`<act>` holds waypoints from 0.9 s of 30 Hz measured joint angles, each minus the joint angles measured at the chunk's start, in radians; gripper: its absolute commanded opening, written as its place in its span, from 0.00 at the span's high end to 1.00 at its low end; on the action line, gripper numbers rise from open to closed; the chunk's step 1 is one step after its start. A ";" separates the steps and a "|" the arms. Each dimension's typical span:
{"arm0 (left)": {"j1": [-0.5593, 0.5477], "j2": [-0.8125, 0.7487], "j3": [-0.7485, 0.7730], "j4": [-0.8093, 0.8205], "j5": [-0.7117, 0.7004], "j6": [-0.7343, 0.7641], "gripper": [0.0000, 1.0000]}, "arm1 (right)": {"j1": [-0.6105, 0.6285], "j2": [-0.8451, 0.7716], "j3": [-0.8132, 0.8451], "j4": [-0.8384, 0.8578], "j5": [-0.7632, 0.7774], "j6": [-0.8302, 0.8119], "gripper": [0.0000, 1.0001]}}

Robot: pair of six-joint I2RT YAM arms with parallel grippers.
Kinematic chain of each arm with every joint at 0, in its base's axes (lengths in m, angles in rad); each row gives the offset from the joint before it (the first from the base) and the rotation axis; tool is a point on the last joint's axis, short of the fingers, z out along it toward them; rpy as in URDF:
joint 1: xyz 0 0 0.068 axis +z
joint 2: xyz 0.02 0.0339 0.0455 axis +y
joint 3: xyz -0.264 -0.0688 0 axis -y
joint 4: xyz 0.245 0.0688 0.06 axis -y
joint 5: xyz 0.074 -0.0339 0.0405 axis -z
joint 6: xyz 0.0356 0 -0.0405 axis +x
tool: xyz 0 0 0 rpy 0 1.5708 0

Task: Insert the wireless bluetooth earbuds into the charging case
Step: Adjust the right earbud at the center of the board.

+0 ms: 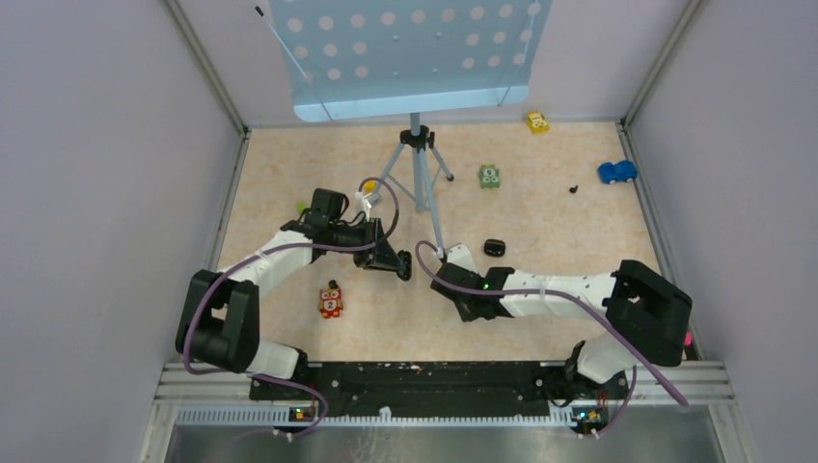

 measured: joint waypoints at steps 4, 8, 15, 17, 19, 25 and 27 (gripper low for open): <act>0.000 0.000 0.000 0.000 0.000 0.000 1.00 | 0.001 0.008 0.005 -0.002 0.008 -0.004 0.80; -0.001 0.000 0.000 0.000 0.000 0.000 1.00 | 0.001 0.008 0.005 -0.003 0.019 -0.010 0.81; -0.003 0.000 0.000 0.000 0.000 0.000 1.00 | 0.001 0.020 0.011 -0.022 0.056 -0.028 0.81; -0.004 0.000 0.000 0.000 0.000 0.000 1.00 | 0.001 0.027 0.019 -0.024 0.064 -0.035 0.81; -0.006 0.000 0.000 0.000 0.000 0.000 1.00 | 0.001 0.031 0.022 -0.027 0.071 -0.041 0.81; -0.007 0.000 0.000 0.000 0.000 0.000 1.00 | 0.001 0.033 0.031 -0.035 0.080 -0.051 0.79; -0.007 0.000 0.000 0.000 0.000 0.000 1.00 | 0.000 0.033 0.031 -0.035 0.082 -0.051 0.77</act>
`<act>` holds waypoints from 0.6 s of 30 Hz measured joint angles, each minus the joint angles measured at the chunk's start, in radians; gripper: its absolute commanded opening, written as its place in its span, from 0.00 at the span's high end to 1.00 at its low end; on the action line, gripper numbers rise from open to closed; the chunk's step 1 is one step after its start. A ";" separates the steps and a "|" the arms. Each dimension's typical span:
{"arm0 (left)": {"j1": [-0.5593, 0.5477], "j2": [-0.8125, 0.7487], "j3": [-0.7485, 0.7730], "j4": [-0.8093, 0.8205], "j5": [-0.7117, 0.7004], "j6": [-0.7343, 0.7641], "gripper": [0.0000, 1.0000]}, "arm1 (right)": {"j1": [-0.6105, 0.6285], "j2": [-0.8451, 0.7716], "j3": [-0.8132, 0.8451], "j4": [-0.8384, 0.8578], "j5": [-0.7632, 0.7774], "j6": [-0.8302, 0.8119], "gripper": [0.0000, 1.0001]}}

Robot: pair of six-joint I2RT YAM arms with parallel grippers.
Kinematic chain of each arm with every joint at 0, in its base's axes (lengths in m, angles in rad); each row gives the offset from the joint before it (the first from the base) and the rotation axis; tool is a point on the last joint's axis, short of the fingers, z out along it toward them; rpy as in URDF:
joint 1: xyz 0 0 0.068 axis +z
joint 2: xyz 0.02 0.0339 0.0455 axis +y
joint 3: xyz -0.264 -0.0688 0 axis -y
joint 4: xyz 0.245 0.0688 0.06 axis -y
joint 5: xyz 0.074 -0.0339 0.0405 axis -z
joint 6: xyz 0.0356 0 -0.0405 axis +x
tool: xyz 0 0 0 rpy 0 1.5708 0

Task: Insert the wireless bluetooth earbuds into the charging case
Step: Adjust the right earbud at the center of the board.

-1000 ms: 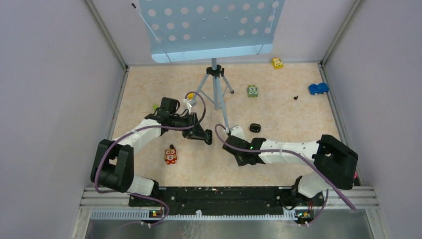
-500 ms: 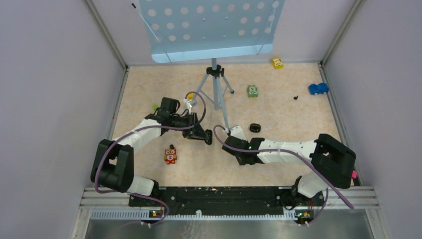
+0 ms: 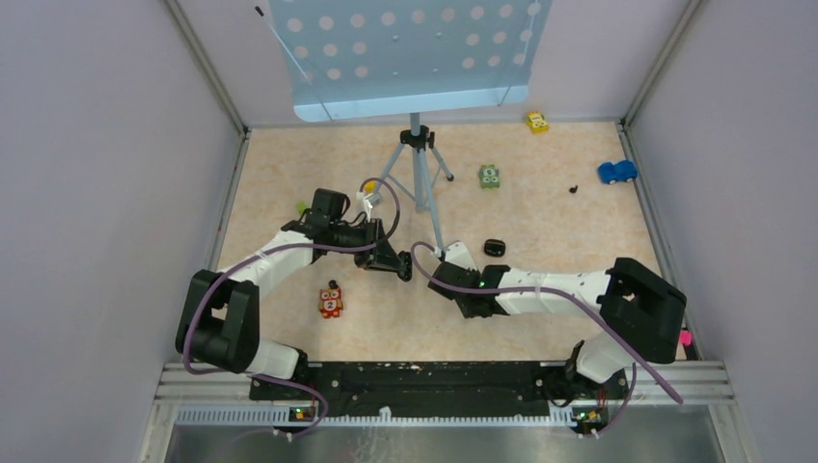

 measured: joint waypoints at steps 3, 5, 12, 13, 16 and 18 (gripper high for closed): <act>0.000 0.000 0.000 0.000 0.000 0.000 1.00 | -0.005 0.000 0.000 -0.002 0.000 0.000 0.75; 0.000 0.000 0.000 0.000 0.000 0.000 1.00 | -0.010 -0.001 0.000 -0.003 0.000 0.000 0.73; -0.001 0.001 0.000 0.000 0.000 0.000 1.00 | -0.037 -0.103 -0.004 -0.002 -0.026 0.029 0.69; -0.002 0.002 0.000 0.001 0.000 0.000 1.00 | -0.045 -0.126 -0.008 0.003 -0.031 0.036 0.69; -0.005 0.007 0.000 0.001 0.000 -0.001 1.00 | -0.080 -0.201 -0.037 0.017 -0.053 0.069 0.70; -0.007 0.011 0.000 0.002 0.000 0.000 1.00 | -0.097 -0.235 -0.066 0.016 -0.061 0.097 0.71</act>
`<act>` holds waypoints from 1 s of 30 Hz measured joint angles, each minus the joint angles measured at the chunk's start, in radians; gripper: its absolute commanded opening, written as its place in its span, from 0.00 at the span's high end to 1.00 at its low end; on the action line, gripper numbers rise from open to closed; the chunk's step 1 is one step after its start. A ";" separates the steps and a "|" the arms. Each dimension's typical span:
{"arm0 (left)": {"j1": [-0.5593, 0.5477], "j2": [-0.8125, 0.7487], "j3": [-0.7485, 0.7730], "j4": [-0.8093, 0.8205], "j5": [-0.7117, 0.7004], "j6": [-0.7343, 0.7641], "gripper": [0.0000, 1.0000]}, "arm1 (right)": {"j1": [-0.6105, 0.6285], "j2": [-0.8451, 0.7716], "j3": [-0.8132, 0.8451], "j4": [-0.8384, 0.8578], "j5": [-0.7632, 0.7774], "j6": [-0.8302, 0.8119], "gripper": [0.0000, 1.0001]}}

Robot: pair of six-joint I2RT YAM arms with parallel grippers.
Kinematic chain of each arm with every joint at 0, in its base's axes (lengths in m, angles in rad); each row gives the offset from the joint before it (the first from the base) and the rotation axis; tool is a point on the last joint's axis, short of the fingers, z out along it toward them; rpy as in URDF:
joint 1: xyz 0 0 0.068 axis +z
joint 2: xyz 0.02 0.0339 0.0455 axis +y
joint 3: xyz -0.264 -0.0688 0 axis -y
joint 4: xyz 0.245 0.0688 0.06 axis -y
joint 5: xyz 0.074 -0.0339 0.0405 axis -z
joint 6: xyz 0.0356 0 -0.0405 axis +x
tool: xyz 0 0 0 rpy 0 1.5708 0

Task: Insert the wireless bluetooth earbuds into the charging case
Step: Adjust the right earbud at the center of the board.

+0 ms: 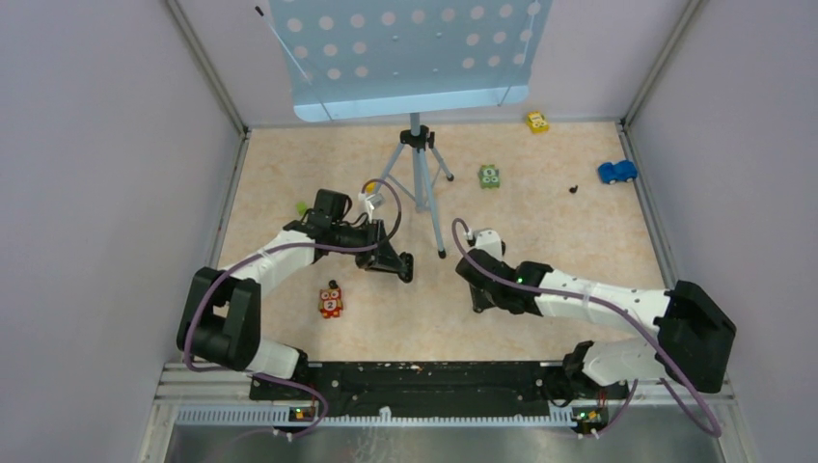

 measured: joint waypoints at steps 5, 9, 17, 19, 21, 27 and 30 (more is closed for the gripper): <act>-0.004 0.002 0.000 0.002 0.000 0.000 1.00 | -0.024 -0.053 -0.084 -0.008 -0.040 0.110 0.72; -0.008 0.002 0.000 0.004 0.000 0.000 1.00 | -0.036 -0.081 -0.135 -0.020 -0.059 0.194 0.73; -0.008 0.002 0.000 0.006 0.000 -0.001 1.00 | -0.043 -0.056 -0.164 -0.002 -0.074 0.265 0.73; -0.009 0.002 0.000 0.007 0.000 -0.003 1.00 | -0.043 -0.043 -0.164 0.003 -0.074 0.270 0.73; -0.010 0.002 -0.001 0.009 0.000 -0.005 1.00 | -0.044 -0.034 -0.163 0.011 -0.075 0.270 0.73; -0.010 0.002 -0.002 0.010 0.000 -0.010 1.00 | -0.054 0.028 -0.130 0.024 -0.078 0.264 0.72; -0.011 0.002 -0.002 0.010 0.000 -0.012 1.00 | -0.056 0.036 -0.125 0.026 -0.079 0.261 0.72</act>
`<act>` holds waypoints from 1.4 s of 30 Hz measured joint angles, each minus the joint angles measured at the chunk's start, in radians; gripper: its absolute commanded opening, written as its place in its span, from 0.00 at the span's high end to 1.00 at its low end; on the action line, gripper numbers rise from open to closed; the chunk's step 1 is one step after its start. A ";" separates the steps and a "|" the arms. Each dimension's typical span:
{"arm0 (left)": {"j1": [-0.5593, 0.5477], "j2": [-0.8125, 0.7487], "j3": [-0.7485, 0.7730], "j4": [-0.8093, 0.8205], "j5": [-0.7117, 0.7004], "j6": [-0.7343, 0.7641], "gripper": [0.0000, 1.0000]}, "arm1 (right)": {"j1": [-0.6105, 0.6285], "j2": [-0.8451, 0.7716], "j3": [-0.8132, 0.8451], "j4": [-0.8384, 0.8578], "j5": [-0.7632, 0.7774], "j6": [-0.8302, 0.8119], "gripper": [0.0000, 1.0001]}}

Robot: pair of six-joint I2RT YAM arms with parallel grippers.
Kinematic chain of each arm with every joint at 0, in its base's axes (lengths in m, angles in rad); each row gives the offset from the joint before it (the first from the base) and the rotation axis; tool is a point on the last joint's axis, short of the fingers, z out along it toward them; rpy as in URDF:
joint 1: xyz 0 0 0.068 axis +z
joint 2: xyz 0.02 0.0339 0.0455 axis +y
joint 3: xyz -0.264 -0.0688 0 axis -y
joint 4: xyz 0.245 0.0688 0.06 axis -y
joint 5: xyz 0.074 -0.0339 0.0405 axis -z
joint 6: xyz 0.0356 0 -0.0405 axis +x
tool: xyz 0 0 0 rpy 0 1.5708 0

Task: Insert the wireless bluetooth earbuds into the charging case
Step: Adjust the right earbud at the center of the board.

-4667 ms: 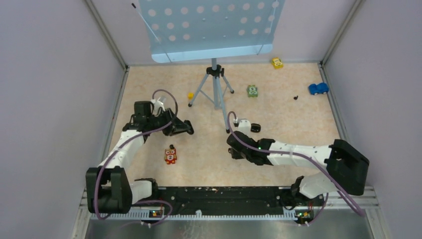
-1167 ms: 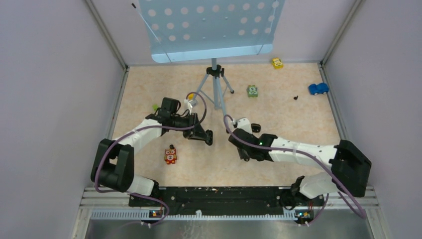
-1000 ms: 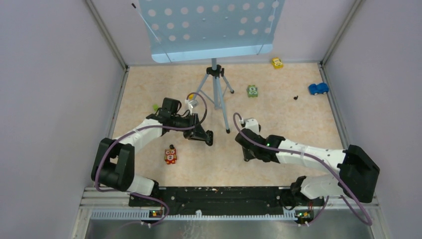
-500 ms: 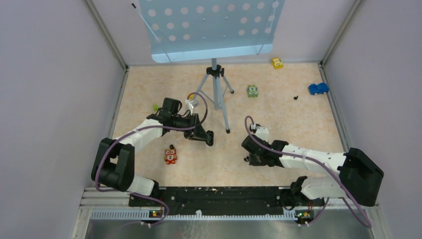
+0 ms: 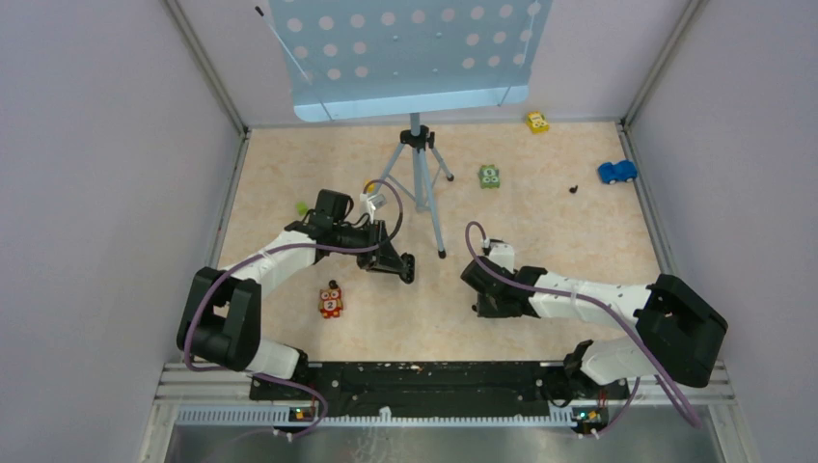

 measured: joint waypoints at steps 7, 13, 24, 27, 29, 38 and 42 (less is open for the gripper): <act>-0.006 0.000 0.000 0.000 -0.001 0.000 1.00 | -0.006 0.005 0.004 0.005 -0.003 0.001 0.71; -0.009 0.000 0.000 0.000 -0.004 0.000 1.00 | -0.014 0.015 0.021 0.050 0.001 0.007 0.71; -0.020 0.000 0.000 -0.004 -0.019 0.001 1.00 | -0.015 0.015 0.021 0.087 0.014 0.048 0.71; -0.021 0.000 0.000 -0.005 -0.026 0.001 1.00 | -0.015 0.015 0.021 0.087 0.026 0.073 0.72; -0.021 0.000 0.000 -0.005 -0.026 0.001 1.00 | -0.015 0.014 0.021 0.087 0.029 0.088 0.72; -0.027 0.007 0.000 -0.005 -0.027 0.001 1.00 | -0.014 -0.042 0.000 0.076 0.053 0.132 0.74; -0.034 0.019 0.004 -0.005 -0.027 0.000 1.00 | 0.013 -0.036 0.031 0.015 0.087 0.105 0.73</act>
